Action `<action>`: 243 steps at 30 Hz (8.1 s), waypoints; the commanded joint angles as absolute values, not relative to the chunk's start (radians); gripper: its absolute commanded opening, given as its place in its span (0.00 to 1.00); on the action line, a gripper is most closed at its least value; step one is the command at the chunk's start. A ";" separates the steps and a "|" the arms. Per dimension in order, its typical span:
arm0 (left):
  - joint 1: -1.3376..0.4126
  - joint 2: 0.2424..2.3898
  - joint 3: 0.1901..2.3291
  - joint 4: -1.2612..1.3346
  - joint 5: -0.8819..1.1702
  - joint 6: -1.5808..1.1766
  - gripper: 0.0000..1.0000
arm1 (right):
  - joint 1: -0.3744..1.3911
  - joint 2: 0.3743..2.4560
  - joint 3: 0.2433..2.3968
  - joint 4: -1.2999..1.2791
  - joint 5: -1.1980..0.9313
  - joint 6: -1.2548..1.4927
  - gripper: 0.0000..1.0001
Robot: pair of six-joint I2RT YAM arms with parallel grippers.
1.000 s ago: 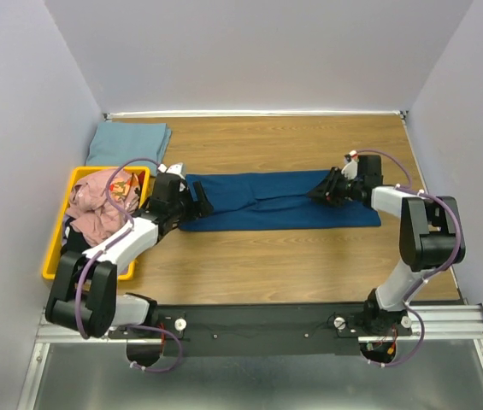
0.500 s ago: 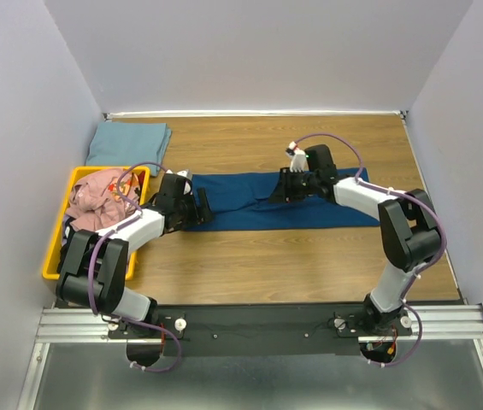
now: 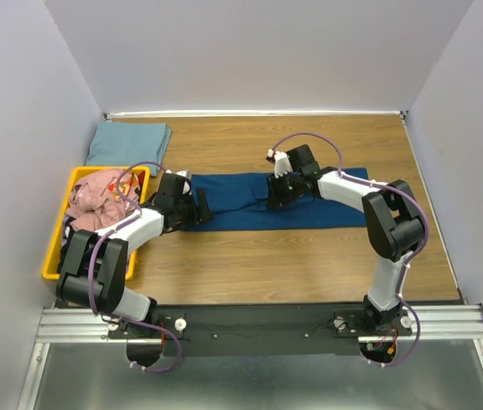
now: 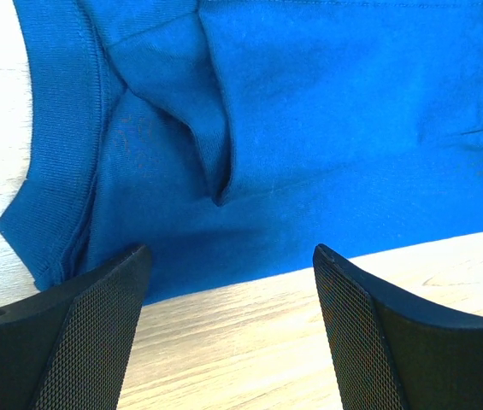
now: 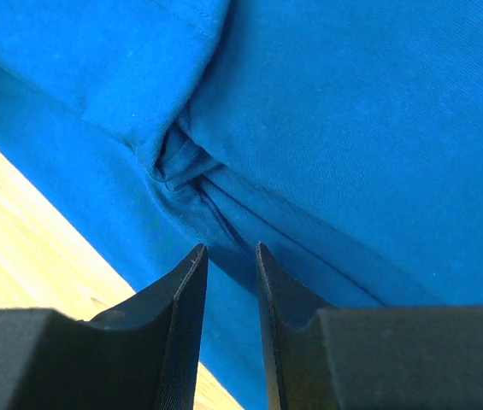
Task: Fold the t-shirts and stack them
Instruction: Fold the tshirt
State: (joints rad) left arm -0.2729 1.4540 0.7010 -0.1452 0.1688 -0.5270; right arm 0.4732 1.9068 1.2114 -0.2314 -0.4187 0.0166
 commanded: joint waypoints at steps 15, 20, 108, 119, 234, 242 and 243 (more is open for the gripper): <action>-0.253 1.450 0.716 -0.181 0.133 -0.499 0.84 | 0.511 1.948 1.285 -0.299 -0.469 -0.077 0.36; -0.252 1.447 0.712 -0.183 0.129 -0.494 0.84 | 0.512 1.967 1.298 -0.302 -0.469 -0.086 0.34; -0.239 0.779 0.606 -0.087 -0.186 -0.425 0.85 | 0.414 2.617 2.042 0.252 -0.765 0.795 0.68; -0.239 0.766 0.606 -0.081 -0.176 -0.428 0.85 | 0.278 1.970 1.456 -0.201 -0.252 0.365 0.81; -0.934 1.450 0.828 -0.699 0.086 -0.796 0.66 | 0.555 1.410 0.652 -0.641 -0.305 0.531 0.01; -0.940 1.511 0.857 -0.713 0.092 -0.784 0.56 | 0.561 1.399 0.652 -0.641 -0.307 0.526 0.01; -0.940 1.523 0.861 -0.712 0.094 -0.781 0.56 | 0.561 1.399 0.652 -0.641 -0.310 0.526 0.01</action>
State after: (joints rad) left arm -0.9321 1.4990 0.8326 -0.6910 0.0677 -0.7826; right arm 0.5510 1.4132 0.6456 -0.6518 -0.3336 0.5331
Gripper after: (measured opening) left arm 0.567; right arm 0.012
